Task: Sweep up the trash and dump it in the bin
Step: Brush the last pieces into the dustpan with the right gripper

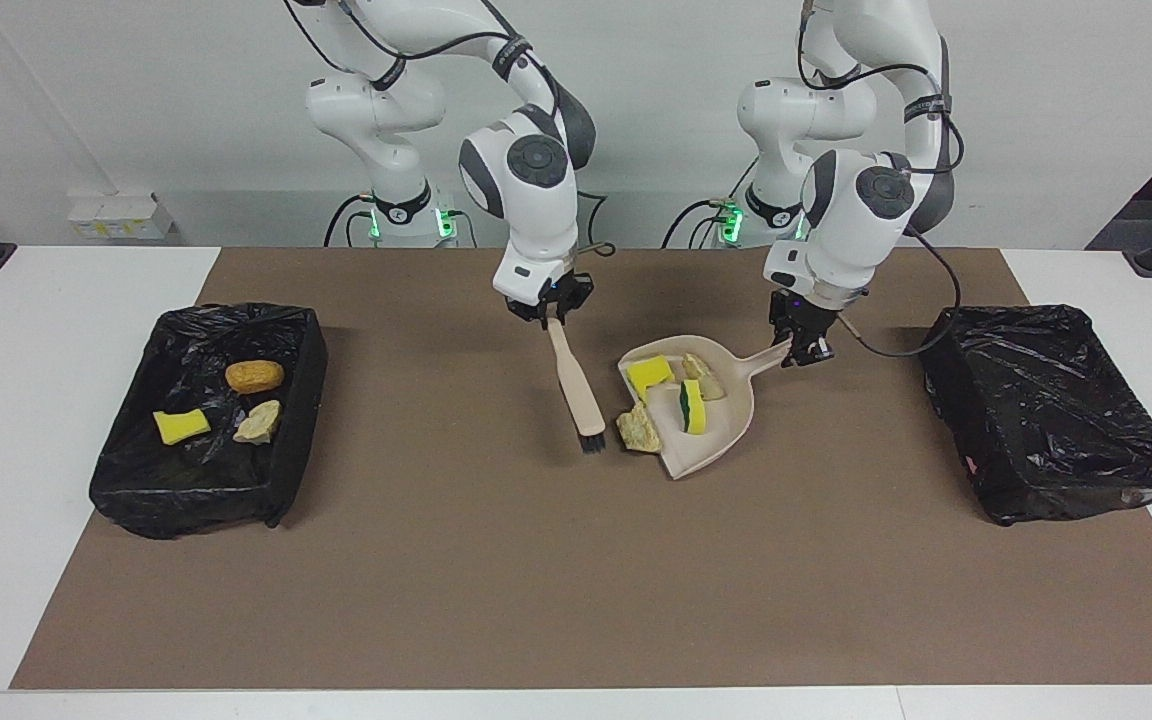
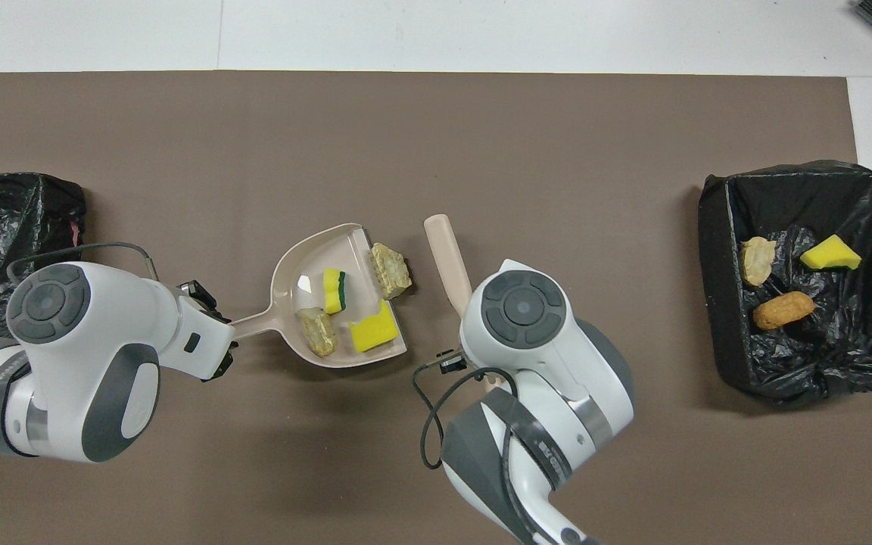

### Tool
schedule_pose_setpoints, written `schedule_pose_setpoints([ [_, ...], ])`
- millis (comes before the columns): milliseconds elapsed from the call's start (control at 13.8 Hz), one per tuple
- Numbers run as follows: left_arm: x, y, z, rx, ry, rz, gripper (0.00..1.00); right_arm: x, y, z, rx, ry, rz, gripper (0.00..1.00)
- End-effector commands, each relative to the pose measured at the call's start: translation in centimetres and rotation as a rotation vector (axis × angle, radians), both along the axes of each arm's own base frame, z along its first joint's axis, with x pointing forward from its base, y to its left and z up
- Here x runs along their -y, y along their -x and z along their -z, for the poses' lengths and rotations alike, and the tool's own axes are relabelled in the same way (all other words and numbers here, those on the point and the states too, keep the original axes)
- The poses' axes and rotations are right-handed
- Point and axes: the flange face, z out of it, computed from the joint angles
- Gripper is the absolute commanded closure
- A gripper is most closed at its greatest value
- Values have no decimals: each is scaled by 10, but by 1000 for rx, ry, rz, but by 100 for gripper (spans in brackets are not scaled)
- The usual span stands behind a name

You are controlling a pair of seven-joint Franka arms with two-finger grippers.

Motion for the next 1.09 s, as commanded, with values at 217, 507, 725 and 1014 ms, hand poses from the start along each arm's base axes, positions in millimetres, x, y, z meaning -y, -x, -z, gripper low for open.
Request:
schedule_pose_setpoints([
  [217,-7,2,-2,19,-6,11,100,-75,-17,36,-50,14,-102,100],
  [507,-8,2,-3,20,-6,6,100,-109,16,33,-74,28,-71,100],
  [725,-14,-1,-3,30,-3,-14,100,-120,26,28,-75,25,-53,100],
  [1014,-23,-7,-3,40,9,-46,100,-111,15,15,-28,18,-8,100],
])
